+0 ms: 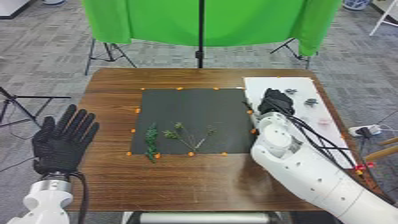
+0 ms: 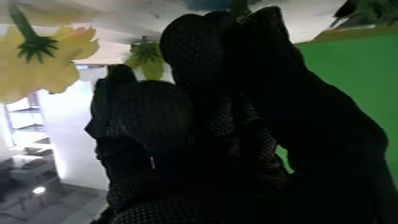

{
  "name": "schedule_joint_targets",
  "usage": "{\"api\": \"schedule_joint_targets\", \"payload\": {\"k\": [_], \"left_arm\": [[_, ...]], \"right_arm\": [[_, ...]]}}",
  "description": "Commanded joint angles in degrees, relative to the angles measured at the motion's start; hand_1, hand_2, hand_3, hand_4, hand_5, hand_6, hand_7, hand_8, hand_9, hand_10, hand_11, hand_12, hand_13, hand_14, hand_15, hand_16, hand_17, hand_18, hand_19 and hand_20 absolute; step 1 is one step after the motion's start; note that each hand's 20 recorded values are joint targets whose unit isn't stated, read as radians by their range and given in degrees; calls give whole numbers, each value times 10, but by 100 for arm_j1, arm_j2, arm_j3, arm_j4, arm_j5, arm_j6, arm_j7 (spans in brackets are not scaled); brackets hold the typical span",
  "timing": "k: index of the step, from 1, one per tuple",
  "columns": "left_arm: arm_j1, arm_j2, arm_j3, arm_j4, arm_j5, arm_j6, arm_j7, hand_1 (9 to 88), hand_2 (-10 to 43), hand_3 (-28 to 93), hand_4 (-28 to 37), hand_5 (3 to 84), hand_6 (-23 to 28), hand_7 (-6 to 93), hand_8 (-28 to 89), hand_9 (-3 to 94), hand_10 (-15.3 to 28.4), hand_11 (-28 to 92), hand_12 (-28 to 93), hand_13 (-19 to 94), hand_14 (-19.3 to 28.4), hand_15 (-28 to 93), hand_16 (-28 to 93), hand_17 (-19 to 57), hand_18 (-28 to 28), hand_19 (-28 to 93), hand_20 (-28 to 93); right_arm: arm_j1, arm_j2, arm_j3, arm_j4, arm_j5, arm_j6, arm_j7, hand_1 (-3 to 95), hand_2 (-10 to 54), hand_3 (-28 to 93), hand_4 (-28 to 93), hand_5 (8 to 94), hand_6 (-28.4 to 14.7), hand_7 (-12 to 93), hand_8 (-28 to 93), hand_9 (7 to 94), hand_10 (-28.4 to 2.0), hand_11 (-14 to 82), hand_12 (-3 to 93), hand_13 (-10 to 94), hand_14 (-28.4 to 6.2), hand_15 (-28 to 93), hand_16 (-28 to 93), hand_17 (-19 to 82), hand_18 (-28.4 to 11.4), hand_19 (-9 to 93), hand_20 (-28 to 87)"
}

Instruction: Arrange flowers

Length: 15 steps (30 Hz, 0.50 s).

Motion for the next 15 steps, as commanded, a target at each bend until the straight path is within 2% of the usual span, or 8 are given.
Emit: {"api": "schedule_joint_targets", "payload": {"k": [1, 5, 9, 15], "left_arm": [[141, -82, 1, 13, 39, -12, -75, 255, 139, 755, -283, 434, 88, 41, -66, 358, 143, 148, 100, 265, 134, 212, -48, -25, 107, 205, 114], [121, -70, 37, 22, 32, -28, -75, 255, 138, 755, -283, 434, 88, 41, -66, 357, 142, 147, 101, 264, 135, 213, -46, -26, 109, 207, 115], [143, -63, 17, -1, 36, 4, -52, 256, 136, 755, -283, 433, 88, 41, -66, 357, 142, 147, 102, 265, 135, 213, -45, -27, 110, 207, 115], [98, 29, 22, 11, 24, 29, -83, 256, 135, 755, -283, 434, 88, 41, -66, 357, 141, 148, 102, 265, 135, 212, -45, -26, 110, 206, 115]], "right_arm": [[-643, 79, -14, -550, 336, 320, -266, 590, -95, 786, -243, 814, -32, 382, 190, 886, -120, 243, 488, 825, -79, 624, 348, 414, -279, 883, 316], [-765, 118, -74, -1086, 451, 392, -387, 586, -95, 788, -227, 817, -31, 383, 191, 897, -119, 227, 491, 831, -78, 610, 358, 414, -279, 881, 319], [-980, -14, 5, -1556, 462, 228, -290, 584, -95, 786, -215, 822, -29, 379, 194, 901, -117, 221, 495, 835, -79, 605, 361, 416, -281, 881, 320], [-1333, -247, 139, -1855, 383, 203, -3, 585, -95, 767, -188, 822, -25, 376, 209, 903, -115, 217, 499, 842, -80, 603, 355, 421, -283, 882, 320]]}}
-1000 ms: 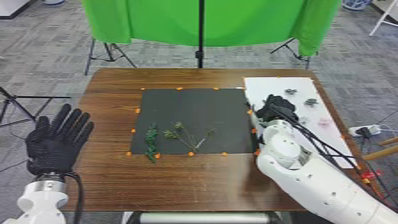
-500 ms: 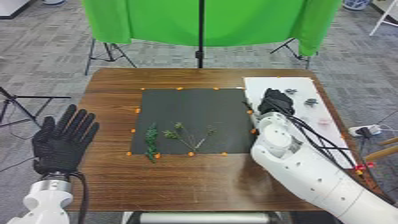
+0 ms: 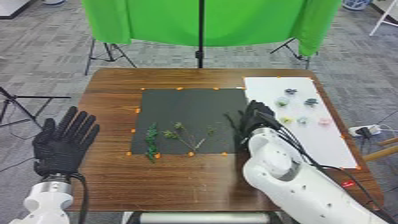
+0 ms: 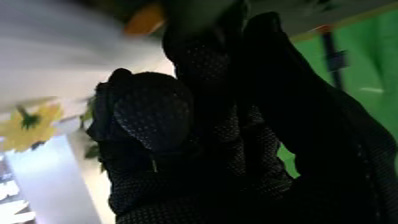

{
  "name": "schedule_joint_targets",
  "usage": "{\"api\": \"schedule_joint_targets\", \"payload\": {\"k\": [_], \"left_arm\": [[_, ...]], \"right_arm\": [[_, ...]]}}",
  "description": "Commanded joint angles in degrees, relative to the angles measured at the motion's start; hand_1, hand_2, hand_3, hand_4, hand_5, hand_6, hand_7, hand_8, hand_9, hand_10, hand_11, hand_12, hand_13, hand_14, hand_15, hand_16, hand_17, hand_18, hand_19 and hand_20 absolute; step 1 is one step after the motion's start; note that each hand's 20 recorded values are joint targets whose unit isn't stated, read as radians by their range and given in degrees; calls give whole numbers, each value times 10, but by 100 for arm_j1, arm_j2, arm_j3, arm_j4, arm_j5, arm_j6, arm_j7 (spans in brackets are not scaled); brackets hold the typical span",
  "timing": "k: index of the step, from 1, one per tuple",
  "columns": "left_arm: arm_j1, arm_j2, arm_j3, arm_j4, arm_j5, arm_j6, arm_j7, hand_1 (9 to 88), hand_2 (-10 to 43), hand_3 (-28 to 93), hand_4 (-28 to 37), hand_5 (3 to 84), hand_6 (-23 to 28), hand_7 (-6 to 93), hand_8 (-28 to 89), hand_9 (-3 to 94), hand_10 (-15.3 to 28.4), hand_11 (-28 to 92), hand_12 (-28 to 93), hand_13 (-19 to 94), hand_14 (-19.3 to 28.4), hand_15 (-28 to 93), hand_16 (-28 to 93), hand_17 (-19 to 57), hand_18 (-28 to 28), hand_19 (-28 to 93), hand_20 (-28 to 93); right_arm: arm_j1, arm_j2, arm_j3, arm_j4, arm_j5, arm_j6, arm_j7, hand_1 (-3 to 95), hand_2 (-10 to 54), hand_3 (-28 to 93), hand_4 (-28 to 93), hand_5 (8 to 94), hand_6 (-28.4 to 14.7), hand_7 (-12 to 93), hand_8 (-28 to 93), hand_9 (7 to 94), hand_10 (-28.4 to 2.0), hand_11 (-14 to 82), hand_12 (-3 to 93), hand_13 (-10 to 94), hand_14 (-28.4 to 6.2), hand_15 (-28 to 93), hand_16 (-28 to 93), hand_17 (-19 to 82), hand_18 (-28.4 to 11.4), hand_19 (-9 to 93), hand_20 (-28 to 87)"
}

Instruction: Arrange flowers

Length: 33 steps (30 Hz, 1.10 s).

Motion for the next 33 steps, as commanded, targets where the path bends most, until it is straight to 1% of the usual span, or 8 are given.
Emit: {"api": "schedule_joint_targets", "payload": {"k": [1, 5, 10, 16, 20, 23, 28, 33], "left_arm": [[46, 60, 13, 13, 22, 26, -84, 256, 135, 754, -283, 433, 88, 41, -66, 357, 142, 148, 102, 265, 135, 212, -45, -26, 110, 206, 115], [30, 141, -37, 22, 40, 37, -120, 256, 134, 755, -283, 434, 87, 41, -66, 357, 141, 149, 102, 265, 134, 212, -44, -26, 109, 206, 115], [8, 154, -25, 45, 48, -3, -186, 256, 134, 756, -283, 433, 87, 42, -66, 358, 141, 149, 102, 266, 134, 212, -44, -25, 109, 205, 115], [68, 175, -66, 25, 31, 34, -157, 256, 134, 756, -283, 434, 87, 43, -67, 358, 141, 150, 102, 266, 134, 213, -44, -25, 109, 205, 116], [62, 172, -56, 14, 33, 45, -159, 256, 134, 757, -283, 434, 86, 44, -67, 358, 141, 150, 101, 266, 133, 212, -44, -25, 108, 204, 116], [91, 154, -64, 2, 33, 49, -140, 255, 134, 758, -283, 434, 86, 44, -67, 358, 141, 150, 101, 266, 132, 212, -44, -24, 108, 203, 116], [146, 123, -72, -23, 16, 116, -115, 255, 133, 759, -283, 434, 86, 44, -67, 358, 140, 151, 102, 266, 133, 214, -42, -24, 107, 203, 117], [172, 108, -92, -36, 25, 111, -86, 254, 133, 761, -283, 434, 86, 45, -67, 358, 140, 153, 103, 265, 134, 219, -42, -24, 107, 202, 117]], "right_arm": [[-484, -427, 101, -383, -147, -101, 368, 585, -95, 766, -186, 822, -25, 375, 209, 903, -115, 217, 499, 843, -80, 603, 355, 421, -283, 883, 320], [-777, -774, 397, -386, -144, -7, 711, 578, -95, 762, -174, 817, -19, 380, 217, 901, -112, 221, 500, 844, -81, 608, 350, 422, -283, 886, 319], [-889, -866, 535, -347, -107, 0, 854, 577, -95, 756, -171, 801, -17, 401, 216, 895, -111, 229, 503, 839, -81, 620, 342, 422, -284, 889, 316], [-963, -975, 618, -462, 147, -14, 894, 528, -95, 741, -194, 770, -18, 453, 180, 875, -117, 251, 505, 824, -89, 651, 302, 413, -284, 901, 304], [-956, -1005, 599, -476, 193, -41, 916, 506, -95, 732, -205, 765, -28, 442, 181, 849, -131, 298, 465, 814, -95, 662, 287, 405, -284, 905, 298], [-952, -981, 519, -467, 119, 213, 926, 497, -95, 721, -204, 764, -36, 427, 177, 833, -141, 327, 433, 808, -98, 666, 285, 401, -284, 906, 296], [-972, -1041, 551, -463, 199, 316, 957, 468, -95, 698, -204, 760, -48, 385, 163, 808, -162, 405, 336, 801, -103, 672, 276, 398, -284, 909, 288], [-1010, -1029, 584, -504, 276, 346, 1006, 406, -95, 740, -206, 748, -65, 304, 110, 785, -174, 425, 288, 784, -113, 675, 273, 385, -284, 905, 282]]}}
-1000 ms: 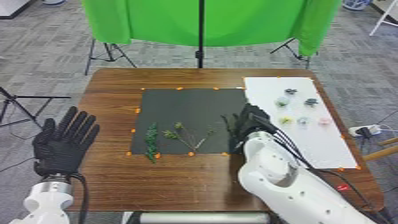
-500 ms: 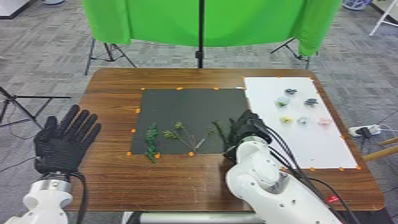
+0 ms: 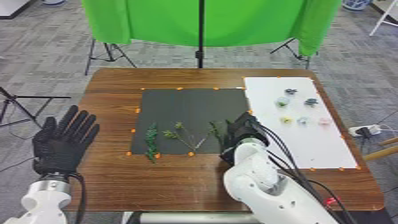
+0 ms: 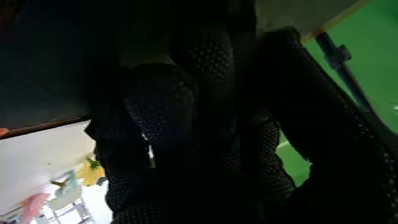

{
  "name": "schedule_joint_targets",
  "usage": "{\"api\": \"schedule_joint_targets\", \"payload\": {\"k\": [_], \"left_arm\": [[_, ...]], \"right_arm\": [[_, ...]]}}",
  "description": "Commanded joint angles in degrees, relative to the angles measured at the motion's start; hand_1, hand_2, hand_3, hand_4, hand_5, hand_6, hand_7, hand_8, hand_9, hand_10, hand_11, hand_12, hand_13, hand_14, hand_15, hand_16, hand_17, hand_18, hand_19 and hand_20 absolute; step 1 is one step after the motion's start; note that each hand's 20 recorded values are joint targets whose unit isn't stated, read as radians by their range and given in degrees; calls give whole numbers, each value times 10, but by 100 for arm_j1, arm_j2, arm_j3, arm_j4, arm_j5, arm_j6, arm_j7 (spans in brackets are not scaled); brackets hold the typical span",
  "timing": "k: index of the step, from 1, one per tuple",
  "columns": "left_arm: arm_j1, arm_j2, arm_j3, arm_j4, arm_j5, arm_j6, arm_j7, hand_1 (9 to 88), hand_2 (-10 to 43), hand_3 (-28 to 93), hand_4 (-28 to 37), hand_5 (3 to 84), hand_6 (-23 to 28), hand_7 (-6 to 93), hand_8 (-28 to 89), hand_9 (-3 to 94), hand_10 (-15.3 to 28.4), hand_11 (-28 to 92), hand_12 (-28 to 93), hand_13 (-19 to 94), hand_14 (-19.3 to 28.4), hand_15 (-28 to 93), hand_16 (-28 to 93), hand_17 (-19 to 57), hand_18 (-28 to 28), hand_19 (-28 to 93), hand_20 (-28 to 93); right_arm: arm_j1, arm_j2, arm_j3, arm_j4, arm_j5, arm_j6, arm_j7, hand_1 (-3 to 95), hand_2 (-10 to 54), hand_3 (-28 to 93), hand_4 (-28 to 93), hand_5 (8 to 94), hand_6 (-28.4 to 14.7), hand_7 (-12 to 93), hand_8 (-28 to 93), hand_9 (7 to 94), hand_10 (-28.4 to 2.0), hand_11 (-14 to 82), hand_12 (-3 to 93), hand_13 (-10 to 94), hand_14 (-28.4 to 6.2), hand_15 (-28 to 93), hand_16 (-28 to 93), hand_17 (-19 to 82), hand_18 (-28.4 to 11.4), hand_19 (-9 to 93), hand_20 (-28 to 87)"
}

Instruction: Arrange flowers

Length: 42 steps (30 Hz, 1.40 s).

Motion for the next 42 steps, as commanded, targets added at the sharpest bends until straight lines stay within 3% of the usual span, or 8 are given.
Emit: {"api": "schedule_joint_targets", "payload": {"k": [1, 10, 20, 23, 26, 30, 36, 42], "left_arm": [[144, -65, -38, -31, 24, 92, 15, 254, 133, 761, -283, 435, 86, 44, -68, 358, 140, 154, 103, 265, 134, 220, -42, -24, 107, 203, 117], [231, -147, -89, -63, 21, 68, 71, 254, 133, 762, -283, 435, 85, 46, -68, 357, 140, 155, 104, 265, 134, 222, -43, -25, 107, 204, 117], [235, -196, -136, -60, 34, 32, 83, 254, 134, 761, -283, 435, 86, 46, -68, 358, 142, 155, 104, 265, 135, 226, -43, -25, 108, 204, 118], [216, -198, -138, -54, 67, -1, 57, 254, 134, 761, -283, 435, 87, 45, -68, 358, 142, 156, 105, 265, 136, 226, -44, -25, 108, 204, 118], [219, -177, -143, -55, 97, -24, 48, 254, 135, 760, -283, 435, 87, 44, -68, 357, 142, 156, 104, 265, 137, 227, -44, -25, 108, 205, 118], [171, -157, -118, -38, 112, -47, 40, 255, 136, 759, -283, 435, 87, 44, -67, 357, 142, 155, 105, 265, 137, 227, -45, -25, 108, 204, 118], [110, -109, -104, -21, 107, -40, 46, 255, 136, 759, -283, 434, 87, 44, -67, 357, 143, 155, 105, 265, 137, 227, -45, -25, 108, 204, 117], [80, -132, -83, -9, 133, -10, 33, 255, 136, 758, -283, 434, 88, 44, -67, 357, 143, 155, 105, 265, 138, 227, -44, -26, 108, 205, 118]], "right_arm": [[-176, -99, -13, 49, 165, 74, 134, 401, -95, 744, -207, 745, -66, 299, 103, 782, -177, 425, 286, 780, -114, 677, 272, 383, -284, 904, 281], [-225, 94, 111, -272, 261, 219, 160, 373, -95, 760, -202, 745, -66, 289, 41, 781, -182, 424, 278, 776, -119, 682, 263, 381, -284, 903, 277], [-1060, 1052, 904, -1345, -464, 346, -1098, 359, -95, 765, -185, 751, -70, 258, -112, 776, -193, 399, 266, 751, -138, 688, 257, 359, -284, 896, 270], [-1277, 1419, 1417, -1259, -508, 501, -1871, 378, -95, 770, -191, 729, -67, 245, -104, 744, -191, 352, 241, 720, -135, 657, 243, 328, -273, 866, 262], [-1521, 1701, 2065, -1150, -457, -50, -2714, 410, -95, 786, -225, 682, -60, 240, -60, 684, -180, 280, 207, 661, -125, 645, 232, 290, -242, 829, 279], [-1482, 1949, 2288, -943, -443, -528, -2662, 435, -95, 803, -263, 598, -39, 211, -141, 578, -154, 178, 173, 585, -121, 649, 218, 256, -221, 790, 332], [-1314, 2097, 2207, -541, -686, -1098, -2621, 459, -95, 800, -280, 551, -38, 191, -138, 531, -142, 154, 163, 556, -127, 645, 209, 250, -222, 789, 356], [-1038, 2187, 1813, -50, -913, -1029, -2641, 484, -95, 796, -282, 536, -34, 186, -137, 514, -133, 145, 158, 550, -126, 630, 202, 251, -216, 781, 360]]}}
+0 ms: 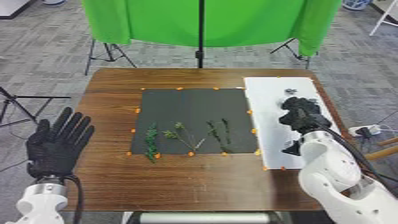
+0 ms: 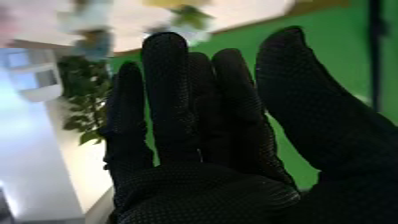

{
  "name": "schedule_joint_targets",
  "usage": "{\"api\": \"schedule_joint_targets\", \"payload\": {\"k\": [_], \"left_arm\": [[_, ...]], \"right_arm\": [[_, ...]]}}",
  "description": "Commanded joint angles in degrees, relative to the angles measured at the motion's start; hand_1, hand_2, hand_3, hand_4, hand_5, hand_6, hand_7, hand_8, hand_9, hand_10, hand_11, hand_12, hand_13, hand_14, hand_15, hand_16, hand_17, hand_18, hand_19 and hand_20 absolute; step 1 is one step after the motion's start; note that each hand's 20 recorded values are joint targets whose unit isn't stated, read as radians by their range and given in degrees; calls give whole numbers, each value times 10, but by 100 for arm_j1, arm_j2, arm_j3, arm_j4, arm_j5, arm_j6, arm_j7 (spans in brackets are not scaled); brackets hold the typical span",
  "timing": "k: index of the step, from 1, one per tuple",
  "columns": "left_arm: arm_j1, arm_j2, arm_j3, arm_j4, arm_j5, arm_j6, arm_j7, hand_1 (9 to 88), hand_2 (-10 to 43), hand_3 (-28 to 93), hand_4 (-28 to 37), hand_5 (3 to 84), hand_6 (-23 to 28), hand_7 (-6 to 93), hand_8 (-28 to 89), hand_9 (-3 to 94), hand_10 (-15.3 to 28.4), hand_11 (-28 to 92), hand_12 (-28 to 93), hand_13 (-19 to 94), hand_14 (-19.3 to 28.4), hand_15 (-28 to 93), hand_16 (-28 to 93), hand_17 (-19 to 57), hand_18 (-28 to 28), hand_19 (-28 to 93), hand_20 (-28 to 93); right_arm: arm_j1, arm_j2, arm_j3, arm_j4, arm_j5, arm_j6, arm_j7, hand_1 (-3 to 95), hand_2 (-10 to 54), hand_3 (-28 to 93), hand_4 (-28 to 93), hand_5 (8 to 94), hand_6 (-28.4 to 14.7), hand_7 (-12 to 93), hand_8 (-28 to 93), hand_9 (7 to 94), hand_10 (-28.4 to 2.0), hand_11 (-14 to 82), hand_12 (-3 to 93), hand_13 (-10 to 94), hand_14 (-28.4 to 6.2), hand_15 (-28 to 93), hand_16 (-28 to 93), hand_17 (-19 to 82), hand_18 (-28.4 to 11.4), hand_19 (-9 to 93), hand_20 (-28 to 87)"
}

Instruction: Arrange flowers

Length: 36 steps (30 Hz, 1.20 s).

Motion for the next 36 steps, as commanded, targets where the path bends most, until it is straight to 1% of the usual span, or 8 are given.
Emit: {"api": "schedule_joint_targets", "payload": {"k": [1, 8, 10, 13, 18, 23, 29, 36], "left_arm": [[-12, -13, 40, 45, 59, -17, -45, 255, 136, 758, -283, 434, 88, 44, -67, 355, 143, 154, 105, 262, 139, 227, -44, -26, 108, 205, 118], [34, -72, 78, 28, 25, -23, -25, 256, 137, 757, -283, 434, 88, 44, -67, 353, 144, 154, 106, 260, 139, 225, -43, -26, 109, 205, 117], [48, -88, 93, 14, 30, -44, -9, 256, 137, 757, -283, 434, 88, 43, -67, 353, 144, 154, 105, 260, 139, 225, -43, -26, 109, 205, 117], [21, -87, 109, 29, 10, -51, 2, 256, 137, 756, -283, 434, 88, 44, -67, 352, 144, 155, 106, 259, 139, 225, -43, -26, 108, 205, 116], [26, -99, 109, 26, 5, -41, -1, 256, 137, 756, -283, 433, 88, 43, -67, 352, 144, 155, 105, 260, 139, 225, -43, -25, 108, 202, 116], [177, -97, 59, -6, -60, 60, 46, 255, 136, 757, -283, 433, 88, 42, -66, 352, 144, 154, 105, 260, 139, 224, -43, -25, 108, 201, 116], [335, 29, 43, -70, -95, 147, 89, 256, 136, 755, -283, 433, 89, 42, -66, 352, 145, 155, 105, 262, 138, 225, -43, -25, 108, 202, 117], [56, 205, 205, 37, -113, 214, 99, 261, 139, 746, -283, 433, 94, 40, -65, 353, 147, 157, 108, 262, 141, 230, -43, -27, 110, 210, 118]], "right_arm": [[314, 98, -405, 530, -352, 40, -98, 493, -95, 788, -282, 536, -34, 187, -137, 513, -132, 145, 156, 550, -124, 625, 212, 253, -214, 779, 359], [839, 121, -1037, 1064, -404, 236, -162, 610, -95, 659, -283, 621, -8, 227, -153, 623, -120, 192, 165, 610, -92, 535, 347, 283, -204, 773, 362], [814, 144, -1089, 1065, -539, 474, -256, 658, -95, 643, -282, 674, -5, 285, -53, 729, -107, 105, 298, 641, -82, 496, 387, 292, -198, 762, 370], [772, 121, -1074, 936, -594, 805, -309, 689, -95, 662, -281, 705, 1, 367, -20, 799, -99, 91, 378, 685, -68, 454, 413, 303, -190, 741, 375], [868, 113, -1076, 391, -466, 913, -462, 695, -95, 669, -282, 712, 2, 384, -11, 811, -95, 95, 400, 699, -62, 438, 422, 306, -188, 745, 374], [1947, -320, -1992, -34, 86, 720, -1118, 690, -95, 680, -282, 707, -2, 379, -6, 805, -99, 94, 405, 696, -62, 428, 431, 301, -184, 759, 353], [3441, -1320, -3522, 286, 776, 241, -1975, 687, -95, 680, -283, 694, -6, 375, -4, 793, -102, 93, 403, 685, -60, 427, 429, 298, -183, 753, 342], [4169, -2178, -4709, 892, 814, 327, -2332, 682, -95, 675, -283, 688, -6, 375, -7, 787, -102, 93, 397, 680, -58, 429, 424, 303, -180, 732, 340]]}}
